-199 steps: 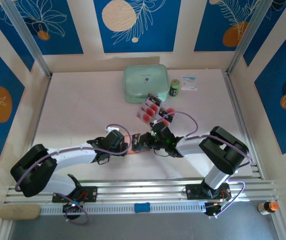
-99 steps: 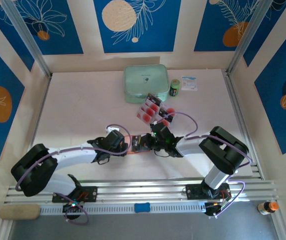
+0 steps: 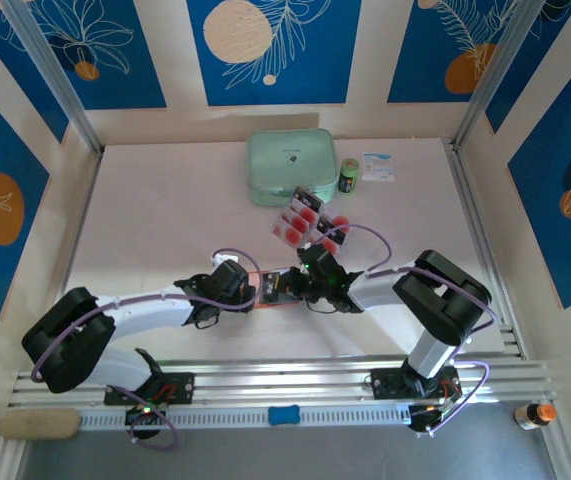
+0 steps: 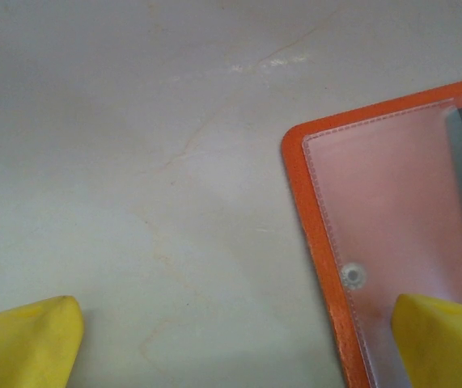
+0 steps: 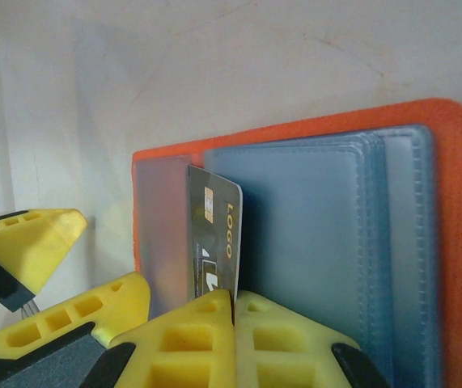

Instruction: Put the credit cards into the card holder

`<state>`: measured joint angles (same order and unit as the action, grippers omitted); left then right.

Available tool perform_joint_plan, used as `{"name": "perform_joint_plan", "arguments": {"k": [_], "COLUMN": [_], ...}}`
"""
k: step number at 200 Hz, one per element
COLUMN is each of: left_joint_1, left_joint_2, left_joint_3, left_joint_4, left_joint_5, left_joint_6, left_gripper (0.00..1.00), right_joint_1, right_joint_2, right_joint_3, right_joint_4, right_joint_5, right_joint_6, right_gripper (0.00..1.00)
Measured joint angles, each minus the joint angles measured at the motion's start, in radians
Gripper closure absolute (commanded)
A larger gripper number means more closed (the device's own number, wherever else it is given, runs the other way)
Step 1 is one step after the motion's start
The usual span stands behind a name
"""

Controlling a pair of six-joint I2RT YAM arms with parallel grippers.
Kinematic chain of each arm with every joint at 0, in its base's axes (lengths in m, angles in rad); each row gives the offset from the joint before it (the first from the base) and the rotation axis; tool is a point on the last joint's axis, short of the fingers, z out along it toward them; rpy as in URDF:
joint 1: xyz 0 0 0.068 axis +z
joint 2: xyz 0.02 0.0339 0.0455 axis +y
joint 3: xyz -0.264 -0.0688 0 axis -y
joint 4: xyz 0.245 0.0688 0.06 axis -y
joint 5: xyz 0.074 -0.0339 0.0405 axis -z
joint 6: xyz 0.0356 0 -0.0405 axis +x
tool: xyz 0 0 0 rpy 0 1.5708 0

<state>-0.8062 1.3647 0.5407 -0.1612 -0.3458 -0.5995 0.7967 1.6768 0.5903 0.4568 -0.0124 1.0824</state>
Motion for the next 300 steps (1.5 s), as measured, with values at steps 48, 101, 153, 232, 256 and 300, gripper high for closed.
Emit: {"name": "perform_joint_plan", "arguments": {"k": [48,101,153,232,256,300], "left_joint_1": [0.000,0.000,0.000,0.000,0.000,0.000], "left_joint_2": [0.000,0.006,0.003,-0.009,-0.009,-0.009], "left_joint_3": [-0.006,-0.006,-0.013,-0.019,-0.020,-0.023], "left_joint_4": [0.005,0.015,0.026,0.026,0.026,0.027], "left_joint_5": [0.000,0.000,-0.012,-0.038,-0.041,-0.042], "left_joint_6": [0.000,-0.001,-0.020,-0.047,-0.049,-0.049], "left_gripper": [0.03,0.03,0.03,0.03,0.03,0.03], "right_joint_1": [0.000,-0.008,-0.055,-0.057,-0.042,-0.010], "right_joint_2": [0.022,0.047,-0.050,0.034,0.086,0.174], "right_joint_3": [0.018,0.108,0.163,0.346,0.370,0.449], "right_joint_4": [-0.002,-0.100,-0.385,-0.561,-0.582,-0.615], "right_joint_5": [-0.025,-0.086,-0.081,-0.087,-0.094,-0.098], "right_joint_6": [0.007,-0.038,-0.179,-0.333,-0.346,-0.351], "right_gripper": [1.00,0.58,0.70,0.94,0.97,1.00]}}
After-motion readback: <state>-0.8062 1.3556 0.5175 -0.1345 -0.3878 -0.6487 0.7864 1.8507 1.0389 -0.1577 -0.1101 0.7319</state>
